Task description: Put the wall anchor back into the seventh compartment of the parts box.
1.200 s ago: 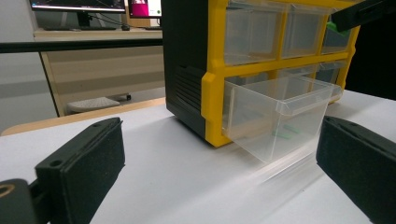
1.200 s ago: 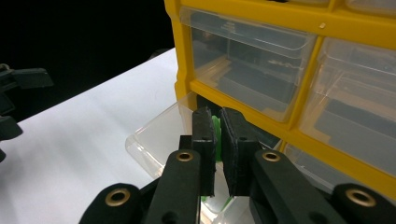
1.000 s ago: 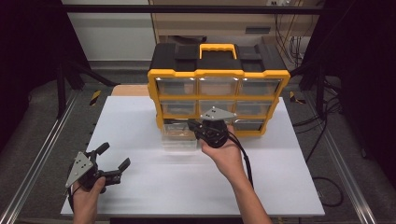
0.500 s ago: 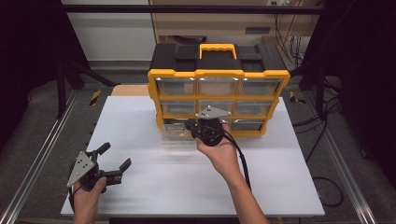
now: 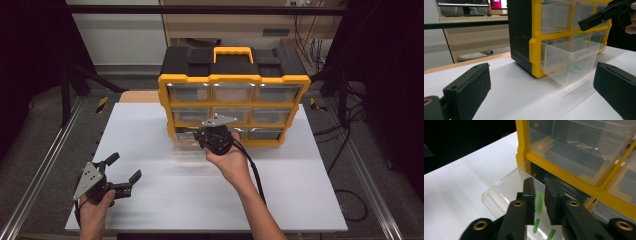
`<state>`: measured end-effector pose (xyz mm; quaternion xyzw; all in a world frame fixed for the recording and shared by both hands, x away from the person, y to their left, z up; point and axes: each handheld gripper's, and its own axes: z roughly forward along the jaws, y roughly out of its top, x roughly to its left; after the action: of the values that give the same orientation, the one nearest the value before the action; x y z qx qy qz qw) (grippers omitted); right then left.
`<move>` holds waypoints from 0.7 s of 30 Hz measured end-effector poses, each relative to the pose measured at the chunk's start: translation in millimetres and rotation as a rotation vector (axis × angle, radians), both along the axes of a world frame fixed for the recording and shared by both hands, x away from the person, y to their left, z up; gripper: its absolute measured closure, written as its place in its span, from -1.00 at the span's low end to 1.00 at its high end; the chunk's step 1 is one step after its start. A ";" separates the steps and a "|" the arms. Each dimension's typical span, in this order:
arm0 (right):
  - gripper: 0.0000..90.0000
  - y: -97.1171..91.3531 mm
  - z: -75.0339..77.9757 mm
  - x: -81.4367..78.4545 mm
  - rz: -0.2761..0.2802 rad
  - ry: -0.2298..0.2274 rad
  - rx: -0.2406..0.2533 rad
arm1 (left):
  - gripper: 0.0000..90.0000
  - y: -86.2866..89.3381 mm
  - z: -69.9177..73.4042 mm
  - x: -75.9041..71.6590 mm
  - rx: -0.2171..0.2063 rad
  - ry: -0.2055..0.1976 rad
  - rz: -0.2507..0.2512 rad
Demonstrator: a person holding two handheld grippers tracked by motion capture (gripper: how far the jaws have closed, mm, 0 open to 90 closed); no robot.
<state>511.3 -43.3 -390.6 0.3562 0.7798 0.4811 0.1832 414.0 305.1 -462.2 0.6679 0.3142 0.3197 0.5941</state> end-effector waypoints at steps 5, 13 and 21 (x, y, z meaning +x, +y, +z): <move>0.21 -5.0 5.7 -6.0 -0.007 -0.012 0.036 | -0.98 0.4 0.1 0.0 -0.001 -0.001 0.001; -0.57 -24.4 16.4 -27.0 -0.040 -0.078 0.072 | -0.98 1.6 0.0 0.0 -0.001 0.000 0.007; -0.82 -59.0 16.0 -46.1 -0.066 -0.174 0.107 | -0.99 0.6 -0.2 -0.5 0.007 0.008 0.012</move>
<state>465.2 -102.4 -374.7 0.3477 0.7222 0.5447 0.2466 413.5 305.7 -462.4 0.6692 0.3195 0.3219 0.5886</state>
